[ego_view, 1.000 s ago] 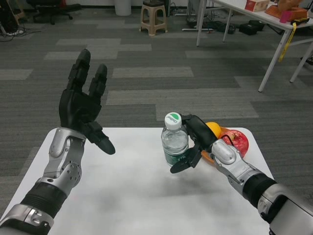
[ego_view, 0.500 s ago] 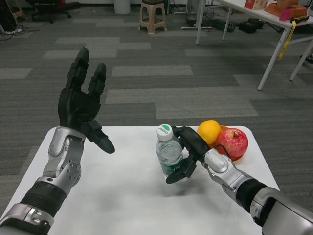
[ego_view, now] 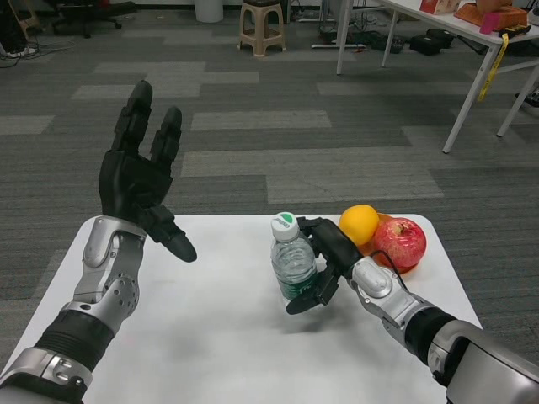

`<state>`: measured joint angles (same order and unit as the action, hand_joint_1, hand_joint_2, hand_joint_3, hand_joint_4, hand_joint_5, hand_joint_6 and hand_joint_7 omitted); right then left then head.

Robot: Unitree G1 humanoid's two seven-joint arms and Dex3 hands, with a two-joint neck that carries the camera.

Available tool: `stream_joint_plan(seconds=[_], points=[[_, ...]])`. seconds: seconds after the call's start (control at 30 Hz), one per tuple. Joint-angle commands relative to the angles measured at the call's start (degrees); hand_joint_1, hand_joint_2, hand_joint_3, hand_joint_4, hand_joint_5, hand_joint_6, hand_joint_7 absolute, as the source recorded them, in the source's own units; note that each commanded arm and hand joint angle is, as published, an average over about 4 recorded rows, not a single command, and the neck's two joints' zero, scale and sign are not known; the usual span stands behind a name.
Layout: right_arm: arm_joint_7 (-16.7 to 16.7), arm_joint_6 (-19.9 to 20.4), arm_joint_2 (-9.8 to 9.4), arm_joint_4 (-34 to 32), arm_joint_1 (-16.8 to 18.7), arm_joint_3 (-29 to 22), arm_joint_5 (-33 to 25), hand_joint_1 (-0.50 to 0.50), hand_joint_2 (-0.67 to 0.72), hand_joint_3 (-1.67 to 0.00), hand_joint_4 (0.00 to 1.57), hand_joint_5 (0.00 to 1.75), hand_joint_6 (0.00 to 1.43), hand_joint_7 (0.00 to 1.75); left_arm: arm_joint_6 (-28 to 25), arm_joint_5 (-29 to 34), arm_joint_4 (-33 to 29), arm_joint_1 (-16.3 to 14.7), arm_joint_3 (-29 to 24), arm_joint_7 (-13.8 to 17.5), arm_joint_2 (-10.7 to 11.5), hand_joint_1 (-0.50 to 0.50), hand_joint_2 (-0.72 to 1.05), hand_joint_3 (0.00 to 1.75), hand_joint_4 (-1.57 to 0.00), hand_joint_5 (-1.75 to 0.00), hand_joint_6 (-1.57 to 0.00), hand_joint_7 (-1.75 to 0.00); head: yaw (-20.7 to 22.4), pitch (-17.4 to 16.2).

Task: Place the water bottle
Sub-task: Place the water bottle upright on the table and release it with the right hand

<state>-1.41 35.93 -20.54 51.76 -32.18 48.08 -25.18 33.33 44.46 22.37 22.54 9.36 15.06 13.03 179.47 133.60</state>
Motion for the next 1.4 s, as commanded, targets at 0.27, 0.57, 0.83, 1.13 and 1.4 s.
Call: stream_joint_plan(seconds=[0.27,0.57,0.83,1.13,1.4], points=[[0.4,-0.16,-0.77,0.58,0.76,0.04,-0.22,0.46,-0.03,-0.77,1.57,1.26,1.36,1.4,0.56,0.28,0.31,-0.35,-0.62,-0.03,-0.37,-0.48,-0.72,0.02,0.0,0.0,0.0,0.0,0.92,0.16],[1.32,0.01,-1.34,-0.26,2.16,-0.53,-0.22,0.42,-0.16,-0.97,1.54,1.41,1.36,1.47,0.86,0.28,0.13,-0.65,-0.7,-0.03,-0.37,-0.49,-0.72,0.09,0.0,0.0,0.0,0.0,1.01,0.28],[2.24,0.1,-2.09,-1.23,3.7,-3.03,-0.22,0.42,-0.16,-1.07,1.51,1.55,1.36,1.54,0.86,0.28,0.31,-0.65,-0.97,-0.12,-0.37,-0.49,-0.72,0.09,0.0,0.0,0.0,0.0,1.09,0.32],[4.09,0.1,-2.62,-1.53,5.02,-5.98,-0.22,0.28,-0.16,-1.25,1.48,1.65,1.26,1.57,0.86,0.28,0.7,-0.04,-0.83,-0.12,-0.37,-0.5,-0.68,0.09,0.0,0.0,0.0,0.0,0.68,-0.32],[5.3,0.01,-3.17,-1.66,5.88,-6.77,-0.22,0.03,-0.16,-1.39,1.34,1.58,0.96,1.31,0.86,0.28,0.92,0.29,-0.83,-0.12,-0.37,-0.48,-0.7,0.09,0.0,0.0,0.0,0.0,0.52,-0.47]])
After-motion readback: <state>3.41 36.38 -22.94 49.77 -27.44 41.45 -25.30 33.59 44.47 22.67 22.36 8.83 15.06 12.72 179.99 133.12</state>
